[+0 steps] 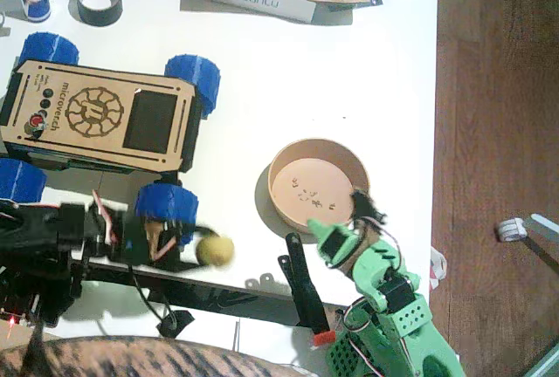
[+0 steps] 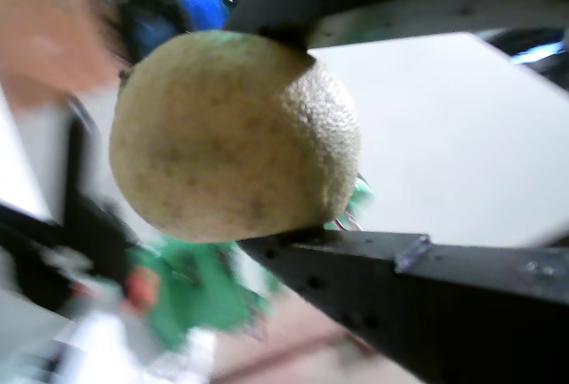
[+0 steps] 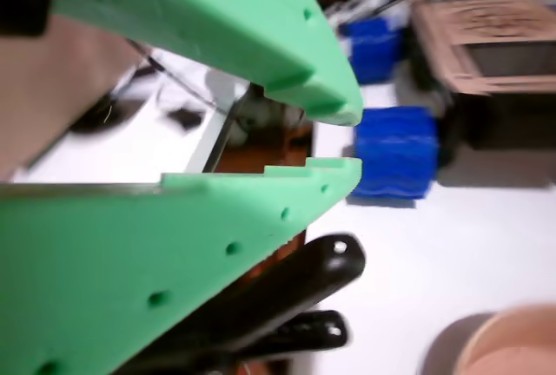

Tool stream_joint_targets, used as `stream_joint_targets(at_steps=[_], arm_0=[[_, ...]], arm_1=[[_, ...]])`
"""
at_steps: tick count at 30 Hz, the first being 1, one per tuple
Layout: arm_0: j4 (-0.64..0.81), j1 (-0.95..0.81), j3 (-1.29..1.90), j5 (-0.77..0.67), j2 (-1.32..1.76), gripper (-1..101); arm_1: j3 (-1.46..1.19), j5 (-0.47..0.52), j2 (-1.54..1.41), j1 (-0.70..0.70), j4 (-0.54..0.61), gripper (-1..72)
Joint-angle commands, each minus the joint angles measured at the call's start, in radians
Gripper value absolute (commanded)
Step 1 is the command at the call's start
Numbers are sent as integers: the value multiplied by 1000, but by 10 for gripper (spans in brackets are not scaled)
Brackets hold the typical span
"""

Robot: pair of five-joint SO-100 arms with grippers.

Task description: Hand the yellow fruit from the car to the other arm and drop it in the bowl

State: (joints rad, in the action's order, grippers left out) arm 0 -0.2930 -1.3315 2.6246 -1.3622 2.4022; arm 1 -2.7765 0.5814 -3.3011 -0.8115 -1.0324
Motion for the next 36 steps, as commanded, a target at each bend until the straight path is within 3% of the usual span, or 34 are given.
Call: stream_joint_targets(at_steps=[1,5,9,16,32,36], arm_0=[[126,-40,9,-74,0,0],[32,-63,9,-196,31,1],[23,-75,11,-273,32,1],[37,-83,11,-273,29,1],[25,-83,12,-275,29,1],[25,-83,12,-276,28,1]], arm_1=[[-15,123,-15,-55,83,-2],[-58,290,-26,-144,198,-2],[-51,385,43,-255,298,-2],[-77,474,78,-397,304,-2],[-91,515,146,-520,301,0],[-92,449,163,-514,362,167]])
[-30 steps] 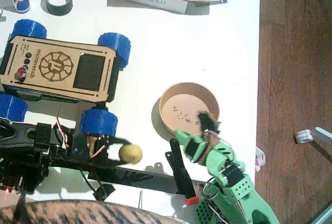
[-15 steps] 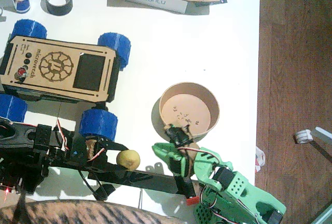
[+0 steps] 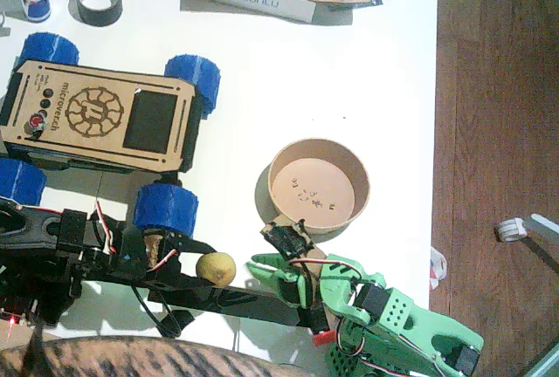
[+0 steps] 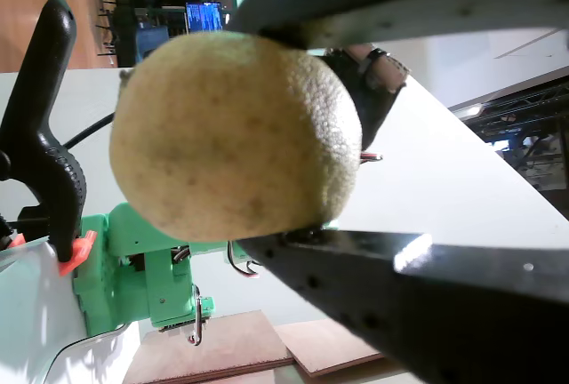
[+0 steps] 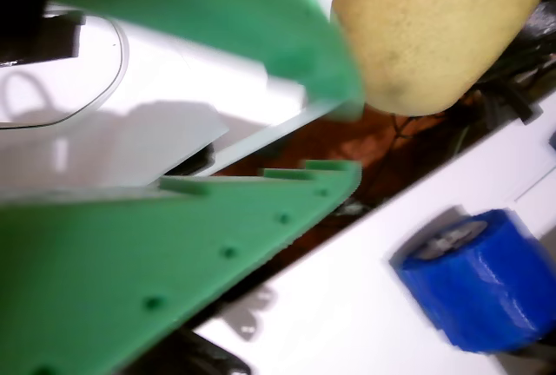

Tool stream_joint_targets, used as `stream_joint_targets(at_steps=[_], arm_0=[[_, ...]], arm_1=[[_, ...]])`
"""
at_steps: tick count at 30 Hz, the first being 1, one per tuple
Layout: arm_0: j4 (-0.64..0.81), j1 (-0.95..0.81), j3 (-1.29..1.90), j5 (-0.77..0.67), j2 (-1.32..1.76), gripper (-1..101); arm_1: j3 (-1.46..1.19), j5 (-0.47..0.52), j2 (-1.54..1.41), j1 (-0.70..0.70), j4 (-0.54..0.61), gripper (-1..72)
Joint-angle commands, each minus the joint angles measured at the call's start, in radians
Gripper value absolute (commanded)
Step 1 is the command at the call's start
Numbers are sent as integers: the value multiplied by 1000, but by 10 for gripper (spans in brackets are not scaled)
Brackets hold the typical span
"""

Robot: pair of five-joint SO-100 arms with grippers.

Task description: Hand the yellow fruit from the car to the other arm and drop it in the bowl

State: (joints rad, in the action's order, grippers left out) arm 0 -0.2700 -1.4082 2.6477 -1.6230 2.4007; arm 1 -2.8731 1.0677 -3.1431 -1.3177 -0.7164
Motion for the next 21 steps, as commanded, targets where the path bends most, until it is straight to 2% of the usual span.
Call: stream_joint_targets(at_steps=[1,6,14,21], arm_0=[[2,-6,-11,-15,29,1],[3,-5,-11,-15,32,1],[5,-5,-11,-15,32,1],[6,-5,-11,-15,32,1]], arm_1=[[6,-80,8,-8,57,198],[9,-199,40,-35,66,286],[21,-232,133,-41,150,303],[41,-298,258,-38,239,322]])
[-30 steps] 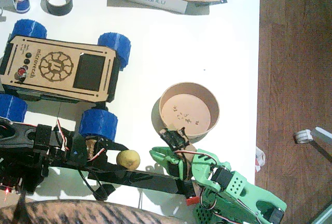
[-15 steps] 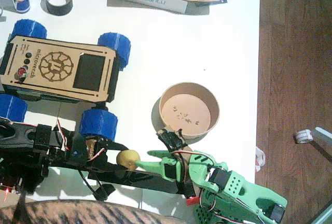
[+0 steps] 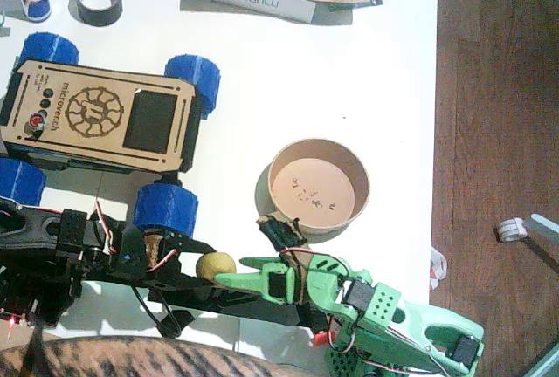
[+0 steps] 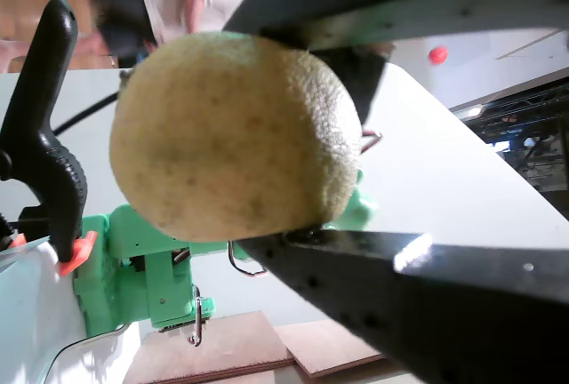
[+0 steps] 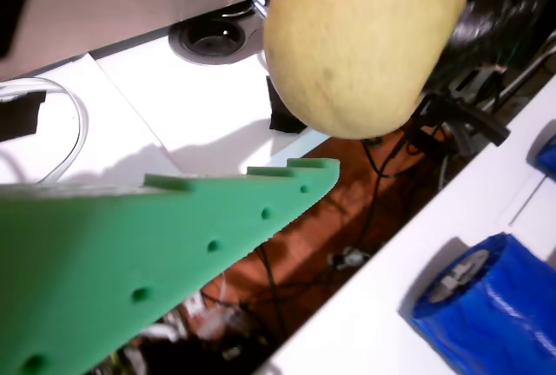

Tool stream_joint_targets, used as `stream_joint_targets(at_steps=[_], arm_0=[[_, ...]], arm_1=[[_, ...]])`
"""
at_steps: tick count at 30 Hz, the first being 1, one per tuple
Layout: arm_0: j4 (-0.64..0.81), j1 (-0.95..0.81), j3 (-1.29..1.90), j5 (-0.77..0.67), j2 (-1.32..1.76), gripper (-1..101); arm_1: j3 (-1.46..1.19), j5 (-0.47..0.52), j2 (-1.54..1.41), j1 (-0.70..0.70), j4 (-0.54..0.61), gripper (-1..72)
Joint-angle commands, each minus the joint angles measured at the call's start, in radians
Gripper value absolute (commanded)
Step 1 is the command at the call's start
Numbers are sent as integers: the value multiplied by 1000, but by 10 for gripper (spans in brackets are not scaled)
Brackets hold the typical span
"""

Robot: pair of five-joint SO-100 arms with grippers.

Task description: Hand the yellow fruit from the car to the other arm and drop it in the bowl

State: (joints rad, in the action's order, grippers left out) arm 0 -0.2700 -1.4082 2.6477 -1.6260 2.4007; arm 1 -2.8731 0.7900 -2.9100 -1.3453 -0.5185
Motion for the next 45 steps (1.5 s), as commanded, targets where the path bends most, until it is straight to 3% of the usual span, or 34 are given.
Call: stream_joint_targets(at_steps=[1,10,16,25,36,45], arm_0=[[6,-5,-11,-12,32,1],[55,-5,28,-12,31,1],[153,-5,91,-12,40,1],[135,-2,94,-12,52,1],[135,-2,94,-12,52,1],[135,0,94,-12,57,1]], arm_1=[[46,-35,41,-11,49,328],[120,-239,204,-20,81,439],[132,-241,252,-15,199,433],[158,-255,347,-9,279,432],[167,-419,456,-20,259,456],[172,-449,446,-60,227,459]])
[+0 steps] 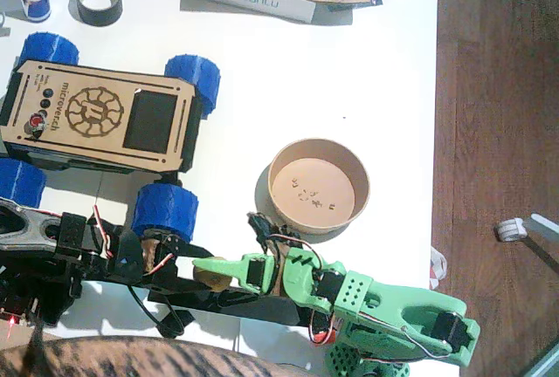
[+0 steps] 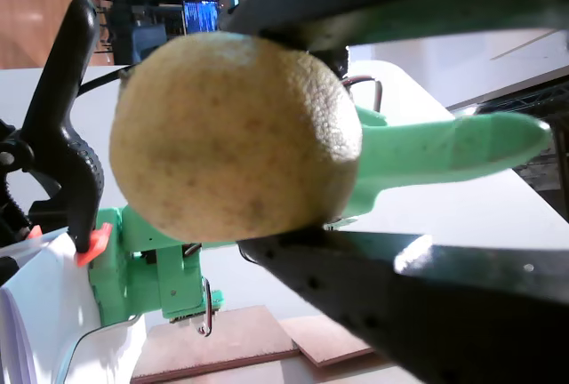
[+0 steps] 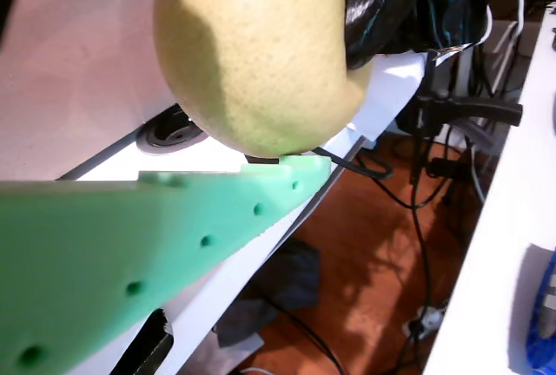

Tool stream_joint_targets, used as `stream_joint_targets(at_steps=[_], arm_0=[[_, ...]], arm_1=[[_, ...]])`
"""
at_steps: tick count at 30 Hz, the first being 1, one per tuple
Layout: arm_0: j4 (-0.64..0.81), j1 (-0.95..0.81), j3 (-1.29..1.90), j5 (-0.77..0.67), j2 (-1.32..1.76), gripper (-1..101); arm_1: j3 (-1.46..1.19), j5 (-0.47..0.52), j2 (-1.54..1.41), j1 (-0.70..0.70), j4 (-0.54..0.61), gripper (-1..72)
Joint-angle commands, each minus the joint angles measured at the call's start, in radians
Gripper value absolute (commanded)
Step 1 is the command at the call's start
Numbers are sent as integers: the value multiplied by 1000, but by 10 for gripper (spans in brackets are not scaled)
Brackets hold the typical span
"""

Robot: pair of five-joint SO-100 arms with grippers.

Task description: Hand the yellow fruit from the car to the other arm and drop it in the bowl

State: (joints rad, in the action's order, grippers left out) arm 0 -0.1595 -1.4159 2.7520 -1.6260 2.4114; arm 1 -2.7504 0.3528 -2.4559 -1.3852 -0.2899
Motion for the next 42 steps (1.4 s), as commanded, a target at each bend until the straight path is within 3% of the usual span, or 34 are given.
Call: stream_joint_targets(at_steps=[1,11,13,16,17,36,37,38,40,42], arm_0=[[25,8,-11,-12,46,1],[25,11,-11,-12,48,1],[25,11,-11,-12,49,1],[26,11,-11,-12,55,1],[26,11,-11,-12,57,1],[-9,8,-11,-12,60,2],[-9,8,-11,-12,60,40],[-9,8,-11,-12,60,145],[-9,9,-11,-5,60,504],[-15,9,-11,-2,63,614]], arm_1=[[51,-14,-6,-20,3,459],[69,-20,54,-34,48,428],[72,38,57,-37,49,328],[86,166,63,-54,55,51],[89,172,63,-55,55,1],[74,160,41,-32,71,-1],[74,161,38,-31,71,-1],[74,161,37,-29,71,-1],[74,161,35,-28,69,-1],[74,163,31,-23,66,-1]])
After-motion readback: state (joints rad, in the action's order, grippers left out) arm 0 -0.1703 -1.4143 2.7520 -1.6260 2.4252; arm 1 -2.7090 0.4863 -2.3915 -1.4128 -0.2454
